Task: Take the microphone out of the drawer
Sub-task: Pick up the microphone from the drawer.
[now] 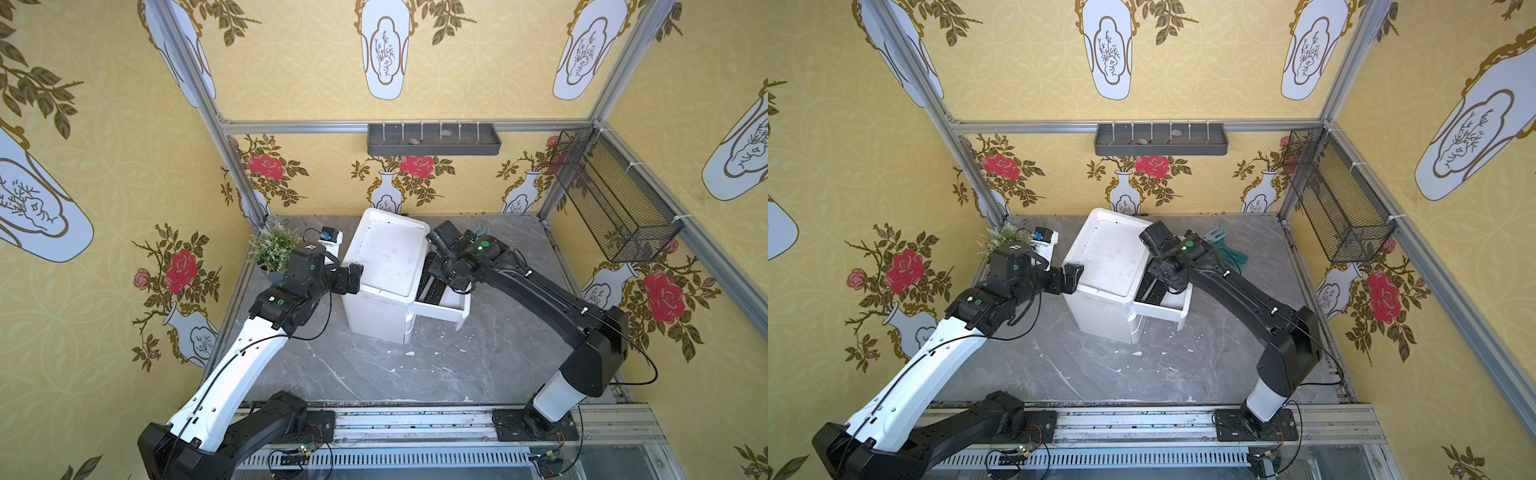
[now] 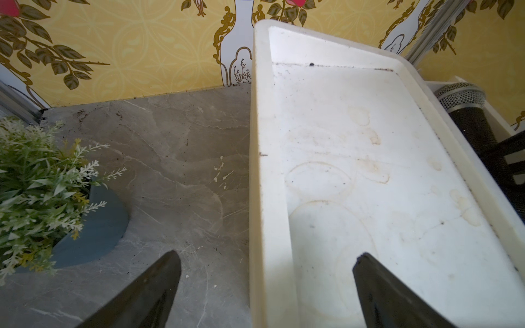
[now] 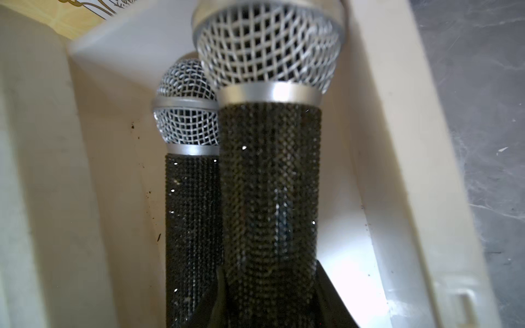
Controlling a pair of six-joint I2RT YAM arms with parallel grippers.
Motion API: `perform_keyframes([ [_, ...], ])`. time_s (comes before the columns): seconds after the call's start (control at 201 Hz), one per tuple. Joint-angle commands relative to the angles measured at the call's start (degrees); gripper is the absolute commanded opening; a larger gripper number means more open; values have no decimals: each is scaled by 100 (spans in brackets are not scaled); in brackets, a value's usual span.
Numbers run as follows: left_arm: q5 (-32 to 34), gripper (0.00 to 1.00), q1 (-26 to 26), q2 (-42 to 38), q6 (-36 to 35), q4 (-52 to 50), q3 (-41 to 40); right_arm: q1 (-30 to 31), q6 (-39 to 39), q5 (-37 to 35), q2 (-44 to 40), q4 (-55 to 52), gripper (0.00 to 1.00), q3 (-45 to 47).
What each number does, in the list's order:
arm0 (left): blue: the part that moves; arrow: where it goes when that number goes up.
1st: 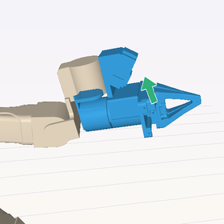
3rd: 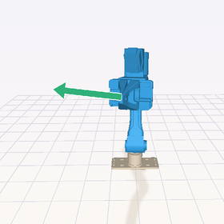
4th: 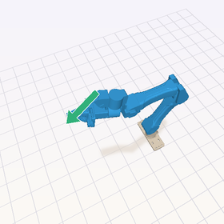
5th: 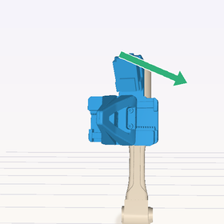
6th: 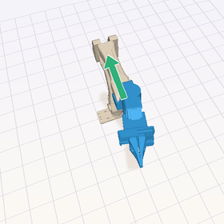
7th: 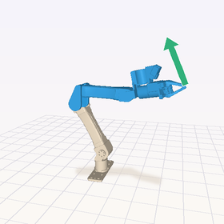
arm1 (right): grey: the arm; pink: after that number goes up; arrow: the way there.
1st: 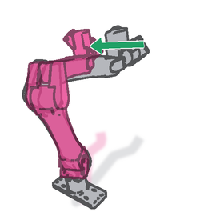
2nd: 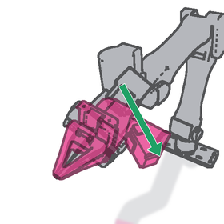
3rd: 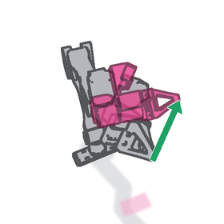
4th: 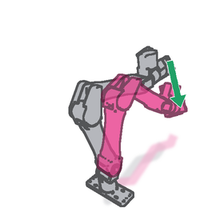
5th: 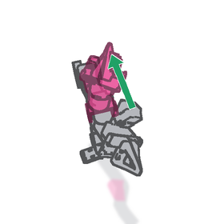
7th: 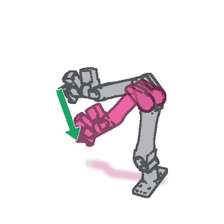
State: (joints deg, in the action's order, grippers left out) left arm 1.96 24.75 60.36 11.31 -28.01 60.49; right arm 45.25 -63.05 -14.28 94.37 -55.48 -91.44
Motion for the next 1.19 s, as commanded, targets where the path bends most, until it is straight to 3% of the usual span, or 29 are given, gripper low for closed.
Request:
perform_keyframes([
  [0.0,134,100,-6,29,-90,15,-76,-7,90,-560,-94,97,26,-82],
  [0.682,278,100,-14,-43,-34,148,-120,-254,1268,-1138,-196,555,23,-853],
  [1.006,258,100,-14,111,284,-615,738,-1332,1954,-398,-980,1342,23,-356],
  [1.185,-325,100,-13,200,697,-952,1127,-2010,2285,-202,-1614,1450,23,192],
])
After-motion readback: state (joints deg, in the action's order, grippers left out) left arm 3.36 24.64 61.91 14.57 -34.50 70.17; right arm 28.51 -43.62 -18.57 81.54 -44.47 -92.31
